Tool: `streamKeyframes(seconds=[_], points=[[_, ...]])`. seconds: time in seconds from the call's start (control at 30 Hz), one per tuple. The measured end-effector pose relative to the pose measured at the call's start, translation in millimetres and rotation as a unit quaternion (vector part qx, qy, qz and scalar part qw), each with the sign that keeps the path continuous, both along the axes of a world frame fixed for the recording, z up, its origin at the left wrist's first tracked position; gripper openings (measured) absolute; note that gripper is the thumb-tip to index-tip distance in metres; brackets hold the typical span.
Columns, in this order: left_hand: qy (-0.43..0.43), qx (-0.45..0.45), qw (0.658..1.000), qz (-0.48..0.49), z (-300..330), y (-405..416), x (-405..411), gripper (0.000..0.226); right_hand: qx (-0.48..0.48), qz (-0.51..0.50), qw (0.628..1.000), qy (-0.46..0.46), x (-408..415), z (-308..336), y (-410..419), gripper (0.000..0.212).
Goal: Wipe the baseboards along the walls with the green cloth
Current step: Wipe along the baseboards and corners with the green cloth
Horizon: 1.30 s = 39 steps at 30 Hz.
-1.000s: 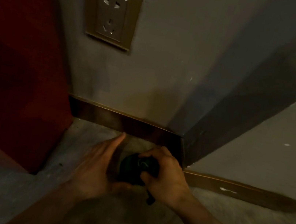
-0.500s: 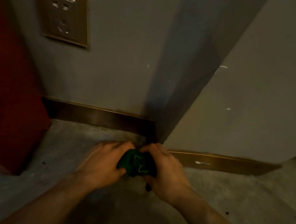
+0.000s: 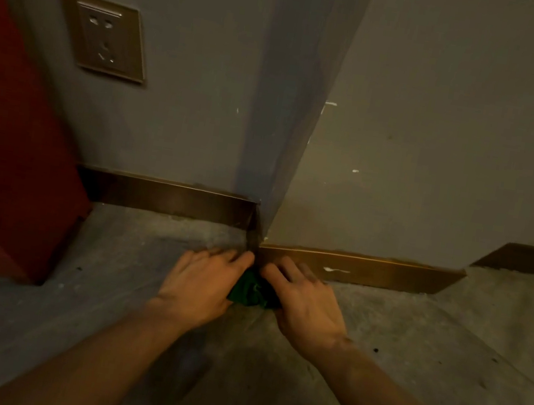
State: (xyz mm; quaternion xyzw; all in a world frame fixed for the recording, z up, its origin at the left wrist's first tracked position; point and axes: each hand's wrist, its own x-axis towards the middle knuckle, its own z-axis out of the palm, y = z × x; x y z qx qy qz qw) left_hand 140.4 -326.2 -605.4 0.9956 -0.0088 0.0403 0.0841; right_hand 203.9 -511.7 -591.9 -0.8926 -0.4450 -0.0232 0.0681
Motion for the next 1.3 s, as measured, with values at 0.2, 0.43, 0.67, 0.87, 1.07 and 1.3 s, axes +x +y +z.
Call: streamKeyframes(seconds=[0.2, 0.43, 0.67, 0.87, 1.07, 1.3], points=[[0.000, 0.009, 1.000, 0.007, -1, -18, -1, 0.060, 0.010, -0.019, 1.000, 0.009, -5, -1, -13, 0.055], [0.007, -0.024, 1.000, 0.003, -6, -47, -3, 0.064, -0.006, -0.009, 1.000, 0.006, -12, -8, -42, 0.061], [-0.007, -0.120, 0.993, 0.018, -18, -84, -3, 0.046, -0.040, 0.047, 0.998, -0.019, -8, -15, -83, 0.083], [-0.032, -0.145, 0.989, 0.021, -36, -111, 20, 0.058, -0.045, 0.027, 0.998, -0.046, 19, -14, -110, 0.064], [-0.013, -0.099, 0.995, 0.023, -81, -123, 22, 0.123, -0.078, -0.019, 0.995, -0.064, 37, -23, -117, 0.072], [0.055, -0.086, 0.993, 0.061, -133, -122, 11, 0.134, -0.110, 0.017, 0.991, -0.080, 57, -61, -91, 0.069]])
